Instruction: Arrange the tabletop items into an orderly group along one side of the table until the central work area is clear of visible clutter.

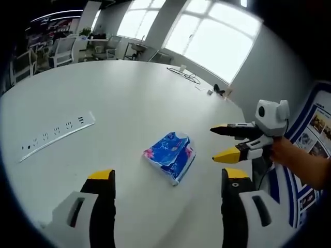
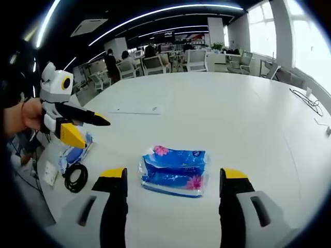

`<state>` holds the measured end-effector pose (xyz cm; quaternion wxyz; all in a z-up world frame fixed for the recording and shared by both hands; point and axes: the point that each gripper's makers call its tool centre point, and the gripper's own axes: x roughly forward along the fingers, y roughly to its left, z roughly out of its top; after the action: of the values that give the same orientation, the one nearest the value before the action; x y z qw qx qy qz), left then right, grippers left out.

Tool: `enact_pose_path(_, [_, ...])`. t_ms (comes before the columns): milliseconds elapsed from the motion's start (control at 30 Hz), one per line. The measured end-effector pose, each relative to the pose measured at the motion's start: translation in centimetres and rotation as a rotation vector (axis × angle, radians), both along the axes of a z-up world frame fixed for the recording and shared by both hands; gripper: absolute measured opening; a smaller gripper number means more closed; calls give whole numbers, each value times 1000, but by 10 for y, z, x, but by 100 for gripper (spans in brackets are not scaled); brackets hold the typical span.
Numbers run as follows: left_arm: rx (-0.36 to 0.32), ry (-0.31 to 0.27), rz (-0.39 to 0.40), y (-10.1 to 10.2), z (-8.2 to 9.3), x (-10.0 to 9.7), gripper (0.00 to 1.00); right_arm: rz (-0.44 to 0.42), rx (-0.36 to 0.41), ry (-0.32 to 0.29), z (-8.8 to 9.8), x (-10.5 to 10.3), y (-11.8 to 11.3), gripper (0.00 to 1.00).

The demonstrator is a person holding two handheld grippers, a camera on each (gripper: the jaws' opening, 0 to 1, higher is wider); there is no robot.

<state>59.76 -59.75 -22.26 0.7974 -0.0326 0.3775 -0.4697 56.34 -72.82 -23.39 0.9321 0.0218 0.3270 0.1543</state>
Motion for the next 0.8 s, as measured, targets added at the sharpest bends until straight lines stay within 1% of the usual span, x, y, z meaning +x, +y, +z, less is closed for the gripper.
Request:
enact_pose_path(133, [0, -9, -1, 5, 5, -3, 87, 11, 1, -3, 3, -2, 7, 72])
enact_pose_path(433, [-3, -24, 19, 24, 14, -12, 88, 33, 6, -18, 14, -5, 22, 71])
enact_pose_path(800, [-4, -40, 60, 53, 26, -24, 88, 63, 9, -21, 20, -16, 40, 70])
